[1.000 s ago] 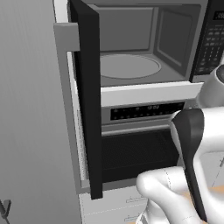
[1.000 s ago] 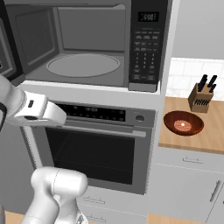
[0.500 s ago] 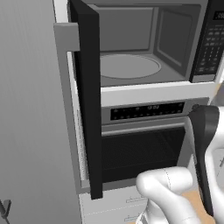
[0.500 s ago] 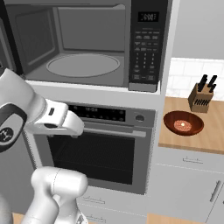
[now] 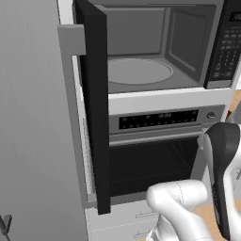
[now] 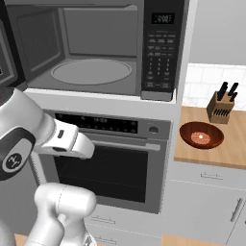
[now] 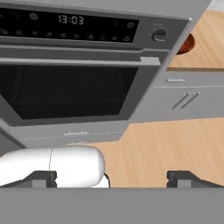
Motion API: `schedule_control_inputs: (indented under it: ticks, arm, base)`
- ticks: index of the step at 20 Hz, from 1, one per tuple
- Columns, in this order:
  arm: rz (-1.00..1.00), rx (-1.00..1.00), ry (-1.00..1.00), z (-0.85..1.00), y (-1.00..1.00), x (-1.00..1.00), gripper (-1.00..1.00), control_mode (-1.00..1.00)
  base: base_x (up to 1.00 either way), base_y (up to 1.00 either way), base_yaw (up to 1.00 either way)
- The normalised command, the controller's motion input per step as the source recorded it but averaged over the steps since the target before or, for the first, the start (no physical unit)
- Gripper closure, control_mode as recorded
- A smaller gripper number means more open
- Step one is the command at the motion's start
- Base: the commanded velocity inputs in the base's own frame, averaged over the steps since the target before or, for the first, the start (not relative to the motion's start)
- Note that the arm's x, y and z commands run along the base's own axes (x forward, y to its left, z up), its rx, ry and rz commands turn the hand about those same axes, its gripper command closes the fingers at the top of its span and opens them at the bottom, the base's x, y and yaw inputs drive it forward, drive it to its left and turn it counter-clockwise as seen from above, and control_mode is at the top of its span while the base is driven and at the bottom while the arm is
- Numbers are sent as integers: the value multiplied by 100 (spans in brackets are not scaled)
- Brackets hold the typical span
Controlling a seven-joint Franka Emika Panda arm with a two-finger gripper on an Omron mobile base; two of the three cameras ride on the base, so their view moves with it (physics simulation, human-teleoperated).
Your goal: Open the microwave, place the bowl with waffle inside the microwave, then close the microwave door and turn it on.
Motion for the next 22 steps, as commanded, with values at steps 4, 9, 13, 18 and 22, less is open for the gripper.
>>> schedule_control_inputs:
  ticks: [4,9,13,18,22]
  arm:
    - [0,0,0,0,0,0,-100,-100]
    - [0,1,-7,0,-12,-9,-100,-100]
    - [1,1,-7,0,-34,-4,-100,-100]
    - [6,0,-6,0,-24,-2,-100,-100]
    - [15,0,-6,0,0,0,-100,-100]
  base:
    - [0,0,0]
    - [0,0,0]
    - [0,0,0]
    - [0,0,0]
    - [0,0,0]
